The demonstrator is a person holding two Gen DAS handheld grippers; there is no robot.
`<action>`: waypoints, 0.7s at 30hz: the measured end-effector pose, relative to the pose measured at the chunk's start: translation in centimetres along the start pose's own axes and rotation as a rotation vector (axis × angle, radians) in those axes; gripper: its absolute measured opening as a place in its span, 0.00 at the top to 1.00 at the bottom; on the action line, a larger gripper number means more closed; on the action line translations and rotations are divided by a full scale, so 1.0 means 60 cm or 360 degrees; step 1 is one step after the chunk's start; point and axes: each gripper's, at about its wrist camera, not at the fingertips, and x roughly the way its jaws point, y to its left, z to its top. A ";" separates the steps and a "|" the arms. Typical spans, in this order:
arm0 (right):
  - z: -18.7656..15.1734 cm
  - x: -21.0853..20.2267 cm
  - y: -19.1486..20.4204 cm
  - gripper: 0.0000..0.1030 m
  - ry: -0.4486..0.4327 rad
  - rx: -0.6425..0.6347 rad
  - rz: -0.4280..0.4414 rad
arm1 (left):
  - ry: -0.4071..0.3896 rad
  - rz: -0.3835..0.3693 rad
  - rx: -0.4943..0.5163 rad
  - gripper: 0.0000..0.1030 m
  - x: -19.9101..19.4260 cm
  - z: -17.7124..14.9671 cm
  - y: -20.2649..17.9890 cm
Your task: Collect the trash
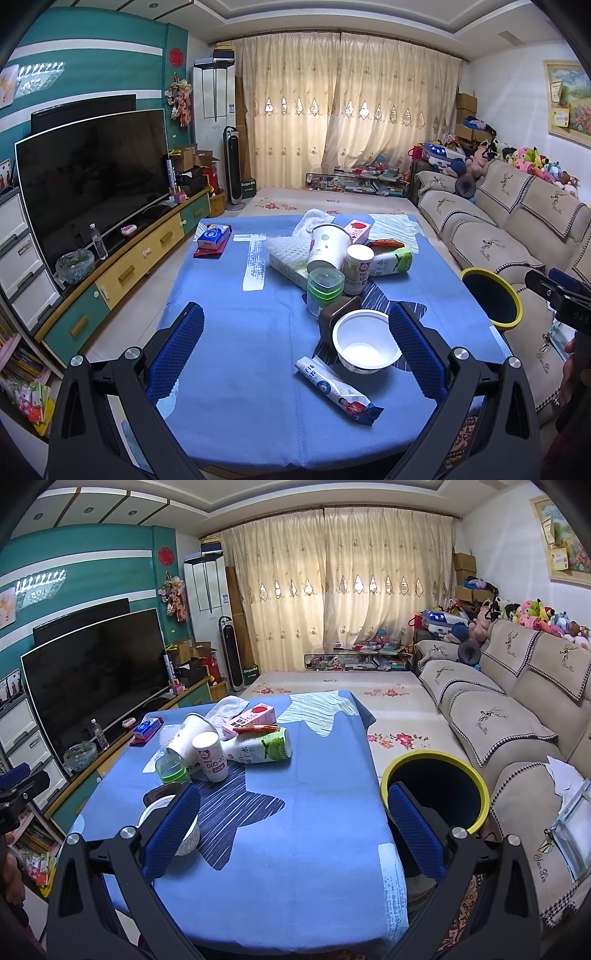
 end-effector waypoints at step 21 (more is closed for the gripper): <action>-0.010 0.021 -0.002 0.06 0.0033 0.0012 -0.0001 | 0.0028 -0.0010 -0.0005 0.04 0.017 0.003 -0.002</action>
